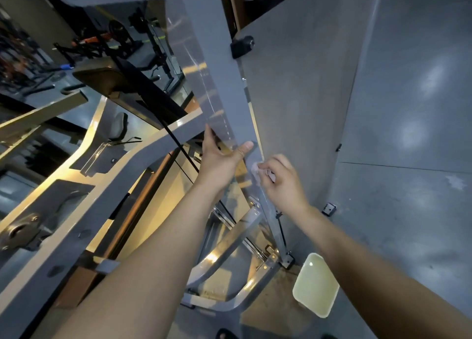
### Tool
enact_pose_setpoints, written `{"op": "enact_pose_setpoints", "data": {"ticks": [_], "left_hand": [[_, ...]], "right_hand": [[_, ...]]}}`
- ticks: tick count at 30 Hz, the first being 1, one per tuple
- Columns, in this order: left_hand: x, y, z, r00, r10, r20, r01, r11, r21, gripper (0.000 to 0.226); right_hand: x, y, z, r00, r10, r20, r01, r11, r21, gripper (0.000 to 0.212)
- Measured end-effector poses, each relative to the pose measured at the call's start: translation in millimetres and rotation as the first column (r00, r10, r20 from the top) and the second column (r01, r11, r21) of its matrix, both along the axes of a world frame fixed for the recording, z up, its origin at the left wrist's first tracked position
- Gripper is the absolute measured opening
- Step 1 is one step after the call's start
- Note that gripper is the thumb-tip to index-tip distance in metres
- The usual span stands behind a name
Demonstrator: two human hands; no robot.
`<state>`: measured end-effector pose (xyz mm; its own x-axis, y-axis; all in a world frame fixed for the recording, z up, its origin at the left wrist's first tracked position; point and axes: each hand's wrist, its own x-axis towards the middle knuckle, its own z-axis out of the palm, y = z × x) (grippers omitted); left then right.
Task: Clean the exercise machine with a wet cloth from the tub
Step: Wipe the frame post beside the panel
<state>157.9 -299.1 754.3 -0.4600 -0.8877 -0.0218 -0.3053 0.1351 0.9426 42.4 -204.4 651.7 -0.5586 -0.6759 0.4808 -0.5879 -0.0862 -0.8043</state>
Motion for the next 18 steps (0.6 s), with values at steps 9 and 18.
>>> {"op": "enact_pose_setpoints", "data": {"ticks": [9, 18], "left_hand": [[-3, -7, -4, 0.997, -0.006, 0.073, 0.011, 0.997, -0.070, 0.104], [-3, -9, -11, 0.998, -0.002, 0.059, 0.010, 0.992, -0.127, 0.093]], "right_hand": [[9, 6, -48, 0.985, -0.050, 0.163, 0.017, 0.981, 0.196, 0.020], [19, 2, -34, 0.971, -0.067, 0.229, 0.051, 0.996, 0.077, 0.021]]}}
